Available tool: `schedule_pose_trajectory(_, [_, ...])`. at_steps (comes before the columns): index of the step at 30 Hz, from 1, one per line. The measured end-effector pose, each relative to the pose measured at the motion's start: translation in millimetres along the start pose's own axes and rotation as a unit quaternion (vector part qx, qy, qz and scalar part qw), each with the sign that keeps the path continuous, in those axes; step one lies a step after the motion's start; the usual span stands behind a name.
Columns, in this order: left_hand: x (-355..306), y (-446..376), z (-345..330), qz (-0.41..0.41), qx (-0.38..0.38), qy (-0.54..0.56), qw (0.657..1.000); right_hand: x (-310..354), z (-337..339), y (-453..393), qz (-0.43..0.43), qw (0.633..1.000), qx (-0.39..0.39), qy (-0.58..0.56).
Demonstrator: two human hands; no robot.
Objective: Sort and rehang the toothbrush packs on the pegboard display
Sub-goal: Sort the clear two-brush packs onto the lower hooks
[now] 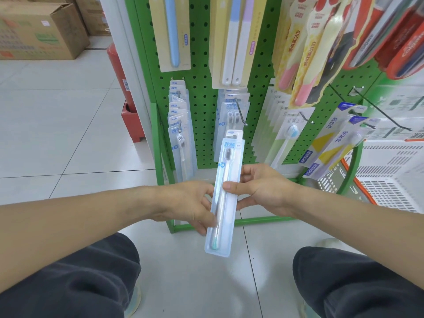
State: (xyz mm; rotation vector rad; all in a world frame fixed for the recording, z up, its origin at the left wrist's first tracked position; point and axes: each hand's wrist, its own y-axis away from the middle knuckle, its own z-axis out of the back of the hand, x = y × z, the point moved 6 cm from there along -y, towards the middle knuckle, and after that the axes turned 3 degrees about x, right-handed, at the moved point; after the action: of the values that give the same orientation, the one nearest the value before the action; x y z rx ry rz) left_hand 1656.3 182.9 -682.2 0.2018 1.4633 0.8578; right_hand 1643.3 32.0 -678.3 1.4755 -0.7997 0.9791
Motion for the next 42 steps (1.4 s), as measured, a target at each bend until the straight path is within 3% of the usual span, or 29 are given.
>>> schedule_pose_trajectory(3, [0.2, 3.6, -8.9, 0.002, 0.056, -0.004, 0.998, 2.3, 8.4, -4.1, -0.004, 0.999, -0.027, -0.03])
schedule_pose_trajectory(10, [-3.3, 5.0, -10.1, -0.015, 0.048, -0.012, 0.999, 11.7, 2.9, 3.3, 0.014, 0.999, 0.019, 0.035])
schedule_pose_trajectory(30, [-3.5, 6.3, -8.8, -0.005, 0.024, -0.057, 0.998, 24.9, 22.0, -3.0, 0.071, 0.988, -0.125, 0.05])
schedule_pose_trajectory(35, [-12.4, 7.0, -4.9, -0.032, -0.096, -0.053, 0.993, 30.3, 26.3, 0.4, 0.078, 0.986, -0.133, 0.062])
schedule_pose_trajectory(39, [-32.7, 9.7, 1.0, -0.135, -0.219, -0.218, 0.942, 24.8, 8.8, 3.5, 0.065, 0.992, -0.091, 0.051])
schedule_pose_trajectory(42, [-39.9, 10.9, 2.2, -0.153, -0.236, -0.256, 0.925, 20.5, -1.1, 4.2, 0.044, 0.998, -0.049, 0.002])
